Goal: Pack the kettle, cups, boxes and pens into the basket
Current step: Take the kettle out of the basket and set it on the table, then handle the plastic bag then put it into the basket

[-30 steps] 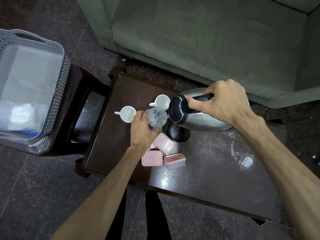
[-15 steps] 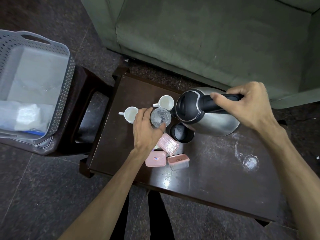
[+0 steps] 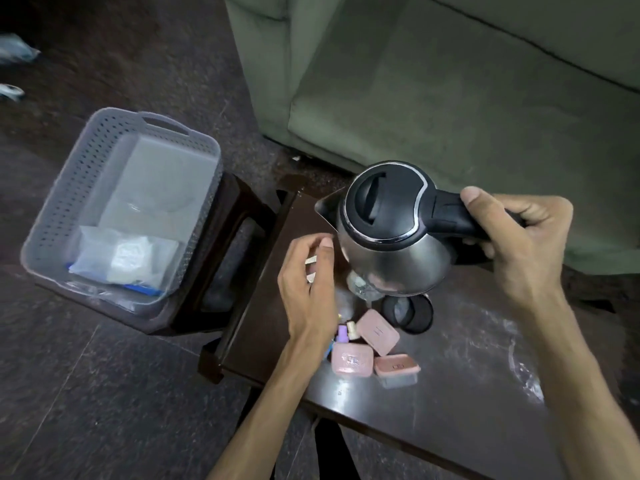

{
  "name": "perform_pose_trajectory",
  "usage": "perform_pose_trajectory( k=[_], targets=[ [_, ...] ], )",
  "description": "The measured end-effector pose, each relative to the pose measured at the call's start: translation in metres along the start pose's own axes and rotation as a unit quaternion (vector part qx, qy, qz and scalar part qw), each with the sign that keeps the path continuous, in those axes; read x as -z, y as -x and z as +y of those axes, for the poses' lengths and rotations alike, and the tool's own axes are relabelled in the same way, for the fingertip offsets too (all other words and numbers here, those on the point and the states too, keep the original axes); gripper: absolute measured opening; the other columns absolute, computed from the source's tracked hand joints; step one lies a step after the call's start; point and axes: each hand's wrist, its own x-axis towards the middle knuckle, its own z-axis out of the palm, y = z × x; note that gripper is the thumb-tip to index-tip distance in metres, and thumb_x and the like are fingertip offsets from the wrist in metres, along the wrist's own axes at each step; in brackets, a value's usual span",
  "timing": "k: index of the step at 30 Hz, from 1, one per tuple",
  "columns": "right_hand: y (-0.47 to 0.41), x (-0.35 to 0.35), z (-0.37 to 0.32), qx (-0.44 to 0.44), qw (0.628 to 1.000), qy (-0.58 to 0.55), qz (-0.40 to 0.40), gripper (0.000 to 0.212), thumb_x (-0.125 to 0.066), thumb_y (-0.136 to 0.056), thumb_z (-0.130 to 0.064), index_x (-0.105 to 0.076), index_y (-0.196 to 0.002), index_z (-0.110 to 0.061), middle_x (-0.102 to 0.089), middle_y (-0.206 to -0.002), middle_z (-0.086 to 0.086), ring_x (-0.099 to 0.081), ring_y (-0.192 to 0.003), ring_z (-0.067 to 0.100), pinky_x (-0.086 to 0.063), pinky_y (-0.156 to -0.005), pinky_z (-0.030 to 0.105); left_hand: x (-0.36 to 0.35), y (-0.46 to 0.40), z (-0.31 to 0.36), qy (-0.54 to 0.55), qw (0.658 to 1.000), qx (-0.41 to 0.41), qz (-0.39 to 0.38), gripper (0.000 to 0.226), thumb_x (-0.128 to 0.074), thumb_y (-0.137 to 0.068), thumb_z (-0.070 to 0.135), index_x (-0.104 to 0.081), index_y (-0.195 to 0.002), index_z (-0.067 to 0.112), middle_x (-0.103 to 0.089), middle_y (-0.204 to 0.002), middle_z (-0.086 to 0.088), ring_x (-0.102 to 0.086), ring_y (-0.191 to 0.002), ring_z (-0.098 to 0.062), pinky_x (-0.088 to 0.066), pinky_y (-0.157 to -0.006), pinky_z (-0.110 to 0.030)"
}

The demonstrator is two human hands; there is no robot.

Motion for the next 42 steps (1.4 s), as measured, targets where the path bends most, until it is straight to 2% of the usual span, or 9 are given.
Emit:
perform_pose_trajectory(
  k=[4,8,12,17,20,23,34,38,42],
  targets=[
    [-0.015,-0.067,-0.03,0.0,0.997,-0.072,0.009,0.073,-0.068,-0.092,-0.037,-0.036,-0.049,0.013,-0.024,-0.051,0.03,-0.02,-0.049,0.041,-0.015,-0.046,0.04,0.04,-0.041,0.036,0.052,0.995,0.011,0.084,0.042,-0.052,-0.094,0.043,-0.071,-0.109,0.009,-0.073,-0.104,-0.008,-0.067,-0.092,-0.024,-0.057,-0.083,-0.046],
    [-0.034,-0.144,-0.063,0.008,0.987,-0.161,0.005,0.069,-0.068,-0.09,-0.033,-0.03,-0.049,0.007,-0.021,-0.051,0.029,-0.019,-0.047,0.035,-0.023,-0.043,0.02,0.097,-0.091,0.059,0.055,0.985,0.003,0.161,0.036,-0.052,-0.097,0.036,-0.07,-0.109,0.007,-0.072,-0.102,-0.009,-0.064,-0.087,-0.012,-0.054,-0.08,-0.04],
    [-0.05,-0.223,-0.084,0.009,0.976,-0.216,-0.023,0.068,-0.068,-0.089,-0.033,-0.038,-0.049,0.012,-0.026,-0.045,0.031,-0.03,-0.043,0.018,-0.028,-0.042,0.017,0.151,-0.14,0.067,0.021,0.978,-0.005,0.208,0.032,-0.049,-0.099,0.031,-0.069,-0.109,0.008,-0.072,-0.109,-0.008,-0.065,-0.097,-0.017,-0.055,-0.089,-0.048],
    [-0.064,-0.322,-0.094,-0.003,0.969,-0.241,-0.049,0.056,-0.07,-0.087,-0.036,-0.039,-0.042,-0.023,-0.028,-0.043,0.005,-0.031,-0.044,0.013,-0.023,-0.045,0.029,0.212,-0.201,0.054,0.002,0.971,0.007,0.24,0.028,-0.048,-0.1,0.035,-0.07,-0.105,0.017,-0.071,-0.111,-0.006,-0.066,-0.105,-0.026,-0.055,-0.094,-0.048],
    [-0.069,-0.368,-0.084,-0.009,0.969,-0.239,-0.054,0.057,-0.07,-0.088,-0.037,-0.036,-0.042,-0.026,-0.032,-0.042,-0.001,-0.032,-0.041,0.013,-0.025,-0.045,0.026,0.235,-0.231,0.038,-0.015,0.968,0.015,0.25,0.024,-0.047,-0.101,0.032,-0.069,-0.103,0.021,-0.07,-0.111,-0.009,-0.065,-0.103,-0.027,-0.054,-0.094,-0.047],
    [-0.074,-0.404,-0.068,-0.025,0.971,-0.229,-0.06,0.062,-0.07,-0.089,-0.037,-0.038,-0.037,-0.023,-0.034,-0.039,-0.009,-0.032,-0.043,0.014,-0.024,-0.045,0.039,0.249,-0.253,0.019,-0.05,0.968,0.024,0.245,0.027,-0.045,-0.103,0.03,-0.07,-0.108,0.02,-0.068,-0.115,0.001,-0.062,-0.104,-0.012,-0.051,-0.095,-0.036],
    [-0.074,-0.445,-0.016,-0.017,0.979,-0.197,-0.057,0.061,-0.068,-0.094,-0.033,-0.037,-0.045,-0.016,-0.033,-0.042,-0.009,-0.032,-0.043,0.015,-0.028,-0.043,0.04,0.261,-0.277,-0.033,-0.099,0.971,0.012,0.217,0.033,-0.041,-0.103,0.031,-0.069,-0.117,0.02,-0.061,-0.116,0.01,-0.056,-0.101,0.005,-0.047,-0.094,-0.026],
    [-0.074,-0.439,-0.017,-0.021,0.978,-0.189,-0.082,0.059,-0.066,-0.096,-0.036,-0.042,-0.047,-0.015,-0.034,-0.043,0.0,-0.035,-0.044,0.021,-0.033,-0.047,0.041,0.261,-0.268,-0.035,-0.099,0.973,0.012,0.208,0.031,-0.041,-0.106,0.03,-0.067,-0.121,0.022,-0.06,-0.118,0.011,-0.061,-0.114,-0.014,-0.052,-0.102,-0.047],
    [-0.068,-0.426,-0.014,-0.065,0.977,-0.2,-0.042,0.048,-0.058,-0.1,-0.029,-0.05,-0.06,-0.005,-0.041,-0.06,0.001,-0.04,-0.061,0.016,-0.034,-0.06,0.035,0.257,-0.245,-0.04,-0.098,0.971,0.041,0.215,0.029,-0.046,-0.104,0.033,-0.065,-0.125,0.024,-0.063,-0.126,0.01,-0.06,-0.113,0.001,-0.051,-0.095,-0.023]
  ],
)
